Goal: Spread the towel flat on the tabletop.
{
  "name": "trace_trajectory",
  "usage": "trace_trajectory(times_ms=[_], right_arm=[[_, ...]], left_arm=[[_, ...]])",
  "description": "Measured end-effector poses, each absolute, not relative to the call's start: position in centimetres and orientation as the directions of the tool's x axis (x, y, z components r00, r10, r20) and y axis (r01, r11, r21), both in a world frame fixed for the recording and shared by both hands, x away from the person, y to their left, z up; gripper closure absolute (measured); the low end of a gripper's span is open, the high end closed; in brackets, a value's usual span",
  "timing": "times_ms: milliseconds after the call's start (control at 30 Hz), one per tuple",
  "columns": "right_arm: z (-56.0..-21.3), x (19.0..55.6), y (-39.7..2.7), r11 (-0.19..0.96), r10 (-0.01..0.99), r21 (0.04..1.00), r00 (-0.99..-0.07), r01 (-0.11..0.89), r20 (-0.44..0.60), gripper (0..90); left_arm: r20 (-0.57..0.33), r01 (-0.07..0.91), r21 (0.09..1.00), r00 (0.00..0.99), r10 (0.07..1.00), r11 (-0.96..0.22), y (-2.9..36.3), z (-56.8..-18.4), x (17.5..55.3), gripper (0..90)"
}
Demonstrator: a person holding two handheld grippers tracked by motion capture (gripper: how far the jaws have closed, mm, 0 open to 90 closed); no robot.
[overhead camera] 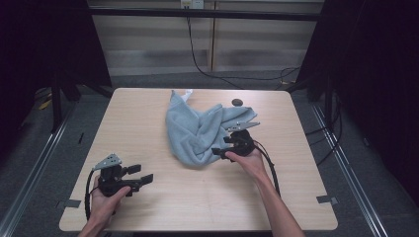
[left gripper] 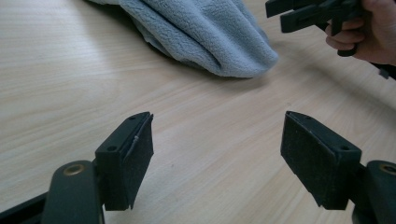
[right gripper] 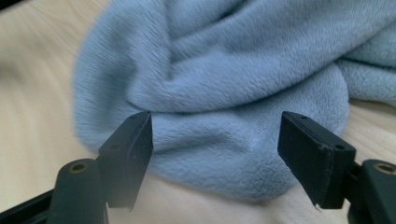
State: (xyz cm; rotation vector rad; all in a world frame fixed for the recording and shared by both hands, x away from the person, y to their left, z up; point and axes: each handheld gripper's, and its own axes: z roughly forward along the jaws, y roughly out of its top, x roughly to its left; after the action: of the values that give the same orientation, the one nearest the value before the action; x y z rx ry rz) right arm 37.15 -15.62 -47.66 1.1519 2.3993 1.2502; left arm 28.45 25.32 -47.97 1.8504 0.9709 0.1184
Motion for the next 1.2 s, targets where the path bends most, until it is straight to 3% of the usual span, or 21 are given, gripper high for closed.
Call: trace_trajectory(times_ms=[133, 433, 500, 533, 567, 600, 667, 700, 967, 1100, 1200], right_arm=[[-49.1, 38.1, -15.3, 0.351, 0.739, 0.741, -0.655, 0.573, 0.156, 26.3], [-50.7, 38.5, -14.0, 0.420, 0.762, 0.712, -0.645, 0.563, 0.060, 40.8], [-50.7, 38.3, -14.0, 0.427, 0.752, 0.722, -0.657, 0.544, 0.050, 49.8], [-50.7, 38.3, -14.0, 0.427, 0.752, 0.722, -0.657, 0.544, 0.050, 49.8], [-50.7, 38.1, -14.1, 0.436, 0.732, 0.725, -0.678, 0.533, 0.059, 62.2], [-50.6, 38.0, -14.0, 0.436, 0.731, 0.720, -0.679, 0.540, 0.066, 66.6], [-50.5, 37.9, -14.0, 0.438, 0.730, 0.717, -0.680, 0.542, 0.069, 69.1], [-50.4, 37.6, -13.9, 0.430, 0.740, 0.703, -0.667, 0.567, 0.085, 74.5], [-50.6, 35.8, -14.5, 0.385, 0.722, 0.716, -0.673, 0.582, 0.159, 77.9], [-50.6, 34.0, -15.0, 0.398, 0.701, 0.715, -0.694, 0.575, 0.168, 78.0], [-51.0, 31.6, -15.6, 0.339, 0.699, 0.738, -0.682, 0.583, 0.217, 78.2]], left_arm=[[-0.326, 0.567, 0.804, 0.671, 0.666, -0.177, 25.3, -48.0, 28.5, 25.2], [-0.299, 0.560, 0.803, 0.675, 0.674, -0.204, 25.1, -48.1, 28.5, 25.2], [-0.293, 0.558, 0.801, 0.679, 0.673, -0.214, 25.0, -48.1, 28.4, 25.2], [-0.293, 0.558, 0.801, 0.679, 0.673, -0.214, 25.0, -48.1, 28.4, 25.4], [-0.295, 0.560, 0.800, 0.681, 0.670, -0.216, 25.0, -48.1, 28.4, 25.4], [-0.281, 0.553, 0.801, 0.686, 0.671, -0.229, 24.8, -48.1, 28.2, 25.4], [-0.282, 0.552, 0.801, 0.688, 0.669, -0.230, 24.8, -48.1, 28.1, 25.4], [-0.279, 0.549, 0.802, 0.693, 0.665, -0.235, 24.7, -48.0, 28.1, 25.5], [-0.280, 0.553, 0.801, 0.686, 0.671, -0.231, 24.7, -48.1, 28.1, 25.5], [-0.280, 0.553, 0.801, 0.685, 0.672, -0.230, 24.6, -48.0, 28.0, 25.6], [-0.278, 0.556, 0.798, 0.682, 0.676, -0.232, 24.3, -48.0, 27.7, 26.3]])
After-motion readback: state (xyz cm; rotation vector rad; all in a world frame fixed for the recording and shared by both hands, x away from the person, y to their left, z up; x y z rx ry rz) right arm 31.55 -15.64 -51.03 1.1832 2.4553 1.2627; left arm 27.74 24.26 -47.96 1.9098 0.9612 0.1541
